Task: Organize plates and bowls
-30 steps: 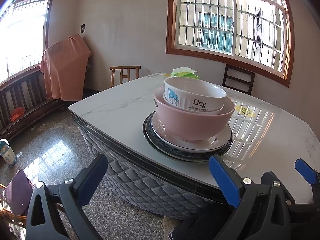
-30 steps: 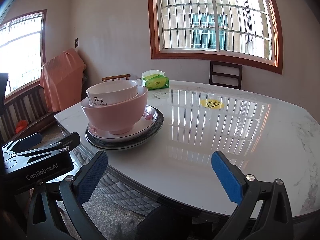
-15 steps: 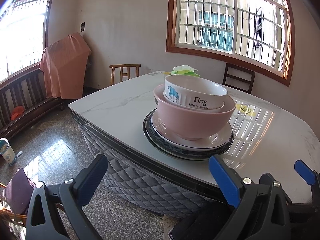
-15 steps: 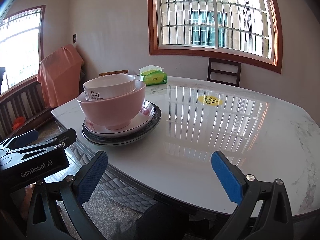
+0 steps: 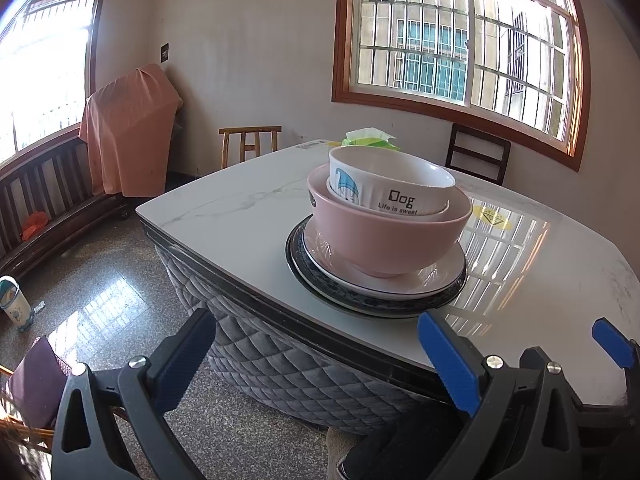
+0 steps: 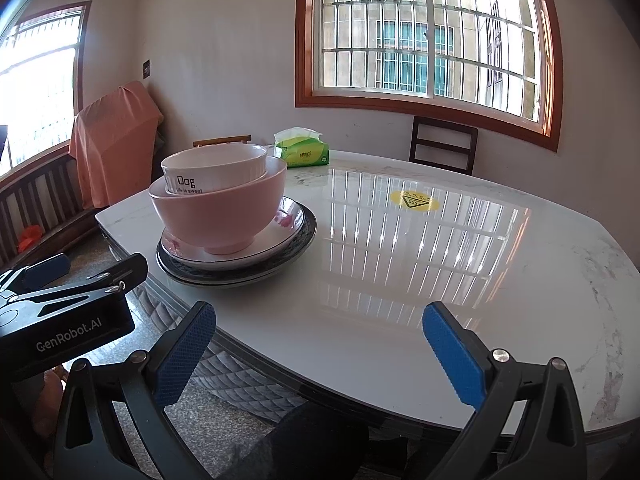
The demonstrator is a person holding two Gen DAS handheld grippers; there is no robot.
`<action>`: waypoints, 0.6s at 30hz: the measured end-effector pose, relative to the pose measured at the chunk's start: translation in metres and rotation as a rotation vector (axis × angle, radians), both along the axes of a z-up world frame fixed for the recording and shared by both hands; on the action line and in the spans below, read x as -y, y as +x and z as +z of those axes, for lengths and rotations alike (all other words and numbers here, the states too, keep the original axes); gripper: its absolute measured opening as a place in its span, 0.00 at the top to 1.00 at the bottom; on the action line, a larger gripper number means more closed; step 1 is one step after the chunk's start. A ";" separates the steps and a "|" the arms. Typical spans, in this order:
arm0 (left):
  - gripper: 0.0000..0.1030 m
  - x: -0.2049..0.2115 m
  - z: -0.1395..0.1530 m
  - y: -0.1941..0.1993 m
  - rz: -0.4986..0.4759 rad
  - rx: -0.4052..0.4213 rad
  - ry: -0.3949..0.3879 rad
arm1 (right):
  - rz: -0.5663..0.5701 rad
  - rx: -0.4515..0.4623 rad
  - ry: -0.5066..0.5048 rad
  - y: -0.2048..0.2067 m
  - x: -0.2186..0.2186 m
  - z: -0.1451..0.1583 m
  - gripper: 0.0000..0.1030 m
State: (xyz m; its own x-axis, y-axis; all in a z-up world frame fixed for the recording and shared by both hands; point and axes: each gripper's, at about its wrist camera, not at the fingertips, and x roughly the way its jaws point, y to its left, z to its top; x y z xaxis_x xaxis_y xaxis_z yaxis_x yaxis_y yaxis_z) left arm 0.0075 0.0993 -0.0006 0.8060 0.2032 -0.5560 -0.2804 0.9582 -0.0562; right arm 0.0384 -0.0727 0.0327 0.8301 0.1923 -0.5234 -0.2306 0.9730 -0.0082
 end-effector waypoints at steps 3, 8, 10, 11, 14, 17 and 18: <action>0.00 0.001 0.000 -0.001 0.000 0.001 0.003 | 0.001 -0.004 -0.001 0.000 0.000 0.000 0.00; 0.00 0.001 0.000 0.000 -0.003 -0.001 0.002 | 0.001 -0.008 -0.003 -0.001 -0.001 0.000 0.00; 0.00 0.001 0.000 0.000 -0.004 -0.002 0.002 | 0.001 -0.007 -0.005 -0.001 -0.001 0.000 0.00; 0.00 0.001 0.000 0.000 -0.003 -0.001 0.002 | 0.001 -0.008 -0.006 -0.001 -0.001 0.000 0.00; 0.00 0.001 0.000 0.000 -0.004 -0.002 0.002 | 0.002 -0.012 -0.008 -0.001 -0.002 -0.001 0.00; 0.00 0.001 -0.001 0.000 -0.005 -0.005 0.003 | 0.003 -0.015 -0.009 -0.001 -0.003 -0.001 0.00; 0.00 0.001 -0.001 0.000 -0.005 -0.005 0.003 | 0.003 -0.016 -0.010 -0.001 -0.003 -0.001 0.00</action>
State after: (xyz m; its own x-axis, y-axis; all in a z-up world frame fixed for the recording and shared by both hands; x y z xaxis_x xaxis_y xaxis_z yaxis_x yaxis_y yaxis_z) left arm 0.0077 0.0987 -0.0011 0.8042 0.2010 -0.5593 -0.2761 0.9597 -0.0520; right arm 0.0376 -0.0700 0.0314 0.8211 0.1893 -0.5385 -0.2334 0.9723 -0.0141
